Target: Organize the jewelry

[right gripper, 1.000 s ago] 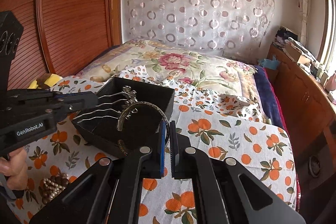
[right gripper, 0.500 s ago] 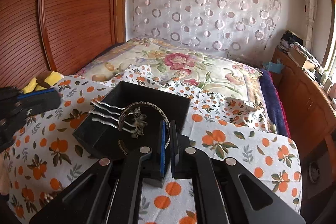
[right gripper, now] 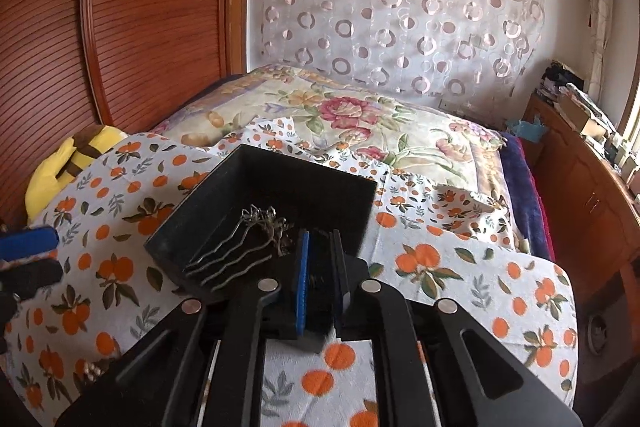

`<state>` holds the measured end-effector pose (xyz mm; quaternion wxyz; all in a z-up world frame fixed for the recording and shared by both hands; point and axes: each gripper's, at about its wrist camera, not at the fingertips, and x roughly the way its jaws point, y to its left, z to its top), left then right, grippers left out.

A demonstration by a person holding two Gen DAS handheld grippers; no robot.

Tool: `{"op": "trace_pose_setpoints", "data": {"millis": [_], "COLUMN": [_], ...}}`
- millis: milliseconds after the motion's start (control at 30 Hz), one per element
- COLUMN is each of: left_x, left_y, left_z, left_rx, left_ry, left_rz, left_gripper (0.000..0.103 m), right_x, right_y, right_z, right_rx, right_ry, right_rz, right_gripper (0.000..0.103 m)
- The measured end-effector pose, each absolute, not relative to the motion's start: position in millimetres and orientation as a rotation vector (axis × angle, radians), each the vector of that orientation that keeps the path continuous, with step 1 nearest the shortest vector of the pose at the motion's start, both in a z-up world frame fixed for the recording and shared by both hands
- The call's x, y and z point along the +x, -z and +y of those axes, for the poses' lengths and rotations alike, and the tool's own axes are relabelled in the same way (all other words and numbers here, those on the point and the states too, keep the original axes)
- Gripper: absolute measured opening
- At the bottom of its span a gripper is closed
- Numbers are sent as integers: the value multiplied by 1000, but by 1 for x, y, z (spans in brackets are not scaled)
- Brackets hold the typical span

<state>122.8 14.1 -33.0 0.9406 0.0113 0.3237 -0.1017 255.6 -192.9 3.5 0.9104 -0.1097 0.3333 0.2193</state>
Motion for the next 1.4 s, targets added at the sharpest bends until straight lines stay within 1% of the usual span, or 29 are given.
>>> {"op": "trace_pose_setpoints", "data": {"millis": [67,100,133,233,433,600,800,1133,1200,1233,1267,1333,1400], "left_x": [117,113,110,100,83,77,76,84,85,85,85,84,80], "left_y": [39,42,46,56,74,76,78,89,90,90,89,87,82], "left_z": [13,12,11,11,13,10,-1,-4,-2,-2,-1,-2,-4], "left_rx": [23,25,28,36,28,5,-8,-52,-71,-80,-88,-76,-68], "left_ry": [215,219,221,226,236,254,280,274,282,286,287,275,281], "left_rz": [674,682,691,722,793,807,822,882,888,888,887,879,856], "left_gripper": [28,32,34,35,35,35,35,35,33,26,23,12,12], "right_x": [244,237,232,206,160,126,98,67,66,65,64,65,66], "right_y": [-6,-7,-7,-9,-5,-1,4,21,23,25,26,28,30], "right_z": [-202,-206,-208,-220,-236,-249,-256,-257,-258,-257,-257,-255,-253], "right_rx": [-214,-214,-214,-204,-173,-135,-125,-96,-87,-86,-87,-91,-98], "right_ry": [-464,-469,-471,-493,-524,-525,-530,-554,-558,-558,-559,-561,-561], "right_rz": [679,672,669,659,651,657,669,698,704,706,711,717,723], "right_gripper": [12,13,15,20,20,22,26,27,27,27,27,27,27]}}
